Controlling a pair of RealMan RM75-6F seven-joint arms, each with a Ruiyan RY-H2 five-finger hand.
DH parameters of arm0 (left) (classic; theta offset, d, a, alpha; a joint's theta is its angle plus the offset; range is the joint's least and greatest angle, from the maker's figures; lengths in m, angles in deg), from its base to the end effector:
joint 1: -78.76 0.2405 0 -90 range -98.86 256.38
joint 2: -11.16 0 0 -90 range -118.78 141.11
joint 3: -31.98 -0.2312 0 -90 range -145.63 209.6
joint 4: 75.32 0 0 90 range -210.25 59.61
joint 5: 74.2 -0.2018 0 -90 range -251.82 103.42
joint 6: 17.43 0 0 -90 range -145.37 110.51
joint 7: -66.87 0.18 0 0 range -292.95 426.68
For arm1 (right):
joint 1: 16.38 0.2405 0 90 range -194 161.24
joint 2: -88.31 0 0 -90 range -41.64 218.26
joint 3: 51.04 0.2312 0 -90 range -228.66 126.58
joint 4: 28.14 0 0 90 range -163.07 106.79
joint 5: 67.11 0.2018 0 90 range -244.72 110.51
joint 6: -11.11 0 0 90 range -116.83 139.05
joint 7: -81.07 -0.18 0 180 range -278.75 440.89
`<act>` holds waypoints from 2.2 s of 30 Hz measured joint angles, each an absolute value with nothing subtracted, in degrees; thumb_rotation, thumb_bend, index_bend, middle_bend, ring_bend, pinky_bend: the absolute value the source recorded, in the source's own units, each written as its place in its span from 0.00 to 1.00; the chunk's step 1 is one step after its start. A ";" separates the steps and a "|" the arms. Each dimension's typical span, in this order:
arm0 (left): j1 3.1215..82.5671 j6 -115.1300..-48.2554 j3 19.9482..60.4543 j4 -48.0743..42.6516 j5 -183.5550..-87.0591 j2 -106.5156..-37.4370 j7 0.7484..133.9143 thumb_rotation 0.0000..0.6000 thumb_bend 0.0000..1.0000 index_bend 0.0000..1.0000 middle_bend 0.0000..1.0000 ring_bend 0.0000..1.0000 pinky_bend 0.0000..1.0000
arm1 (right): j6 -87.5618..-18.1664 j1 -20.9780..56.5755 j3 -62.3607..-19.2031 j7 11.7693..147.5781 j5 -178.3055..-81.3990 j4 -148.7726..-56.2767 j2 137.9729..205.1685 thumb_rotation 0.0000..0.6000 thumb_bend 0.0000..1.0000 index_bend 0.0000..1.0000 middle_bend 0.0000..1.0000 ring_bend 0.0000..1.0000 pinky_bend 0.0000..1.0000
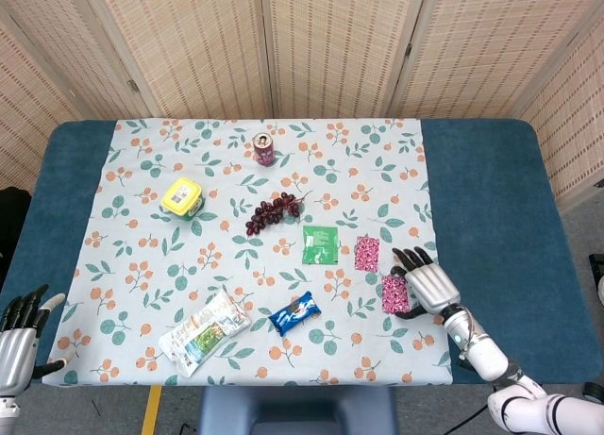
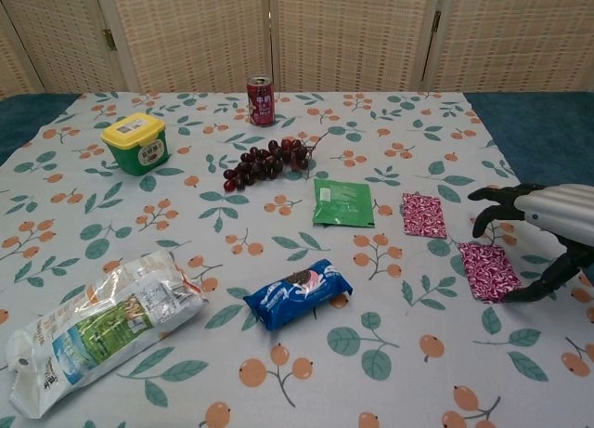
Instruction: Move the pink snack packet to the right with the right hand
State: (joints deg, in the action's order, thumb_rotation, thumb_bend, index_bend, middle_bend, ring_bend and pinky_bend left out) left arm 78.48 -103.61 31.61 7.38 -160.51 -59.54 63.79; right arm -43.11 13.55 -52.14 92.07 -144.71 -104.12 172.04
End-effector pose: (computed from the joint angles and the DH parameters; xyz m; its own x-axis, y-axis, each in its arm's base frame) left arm -0.3238 0.1794 0.1298 0.3945 0.0674 0.9164 0.9150 0.0629 -0.3986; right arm -0.2488 -0.3014 -0.0140 0.5968 -0.3671 0.7134 -0.7992 -0.3512 0.4878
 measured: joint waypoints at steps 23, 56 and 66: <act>78.76 -104.31 31.53 7.06 -161.03 -59.47 62.90 1.00 0.24 0.18 0.07 0.08 0.00 | -41.15 17.20 -43.76 101.91 -129.78 -109.67 174.22 0.67 0.16 0.22 0.04 0.00 0.00; 78.88 -103.59 31.64 6.24 -160.34 -59.57 62.36 1.00 0.24 0.18 0.07 0.07 0.00 | -34.48 28.56 -40.49 111.88 -111.43 -95.33 185.01 0.67 0.16 0.22 0.04 0.00 0.00; 78.90 -103.45 31.61 6.04 -160.28 -59.67 62.23 1.00 0.24 0.18 0.07 0.07 0.00 | -35.99 28.37 -41.04 111.40 -112.12 -96.30 184.57 0.67 0.16 0.22 0.05 0.00 0.00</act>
State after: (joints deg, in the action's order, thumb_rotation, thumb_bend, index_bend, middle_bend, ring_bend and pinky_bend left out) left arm 78.90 -103.45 31.61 6.04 -160.28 -59.67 62.23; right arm -35.99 28.37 -41.04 111.40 -112.12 -96.30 184.57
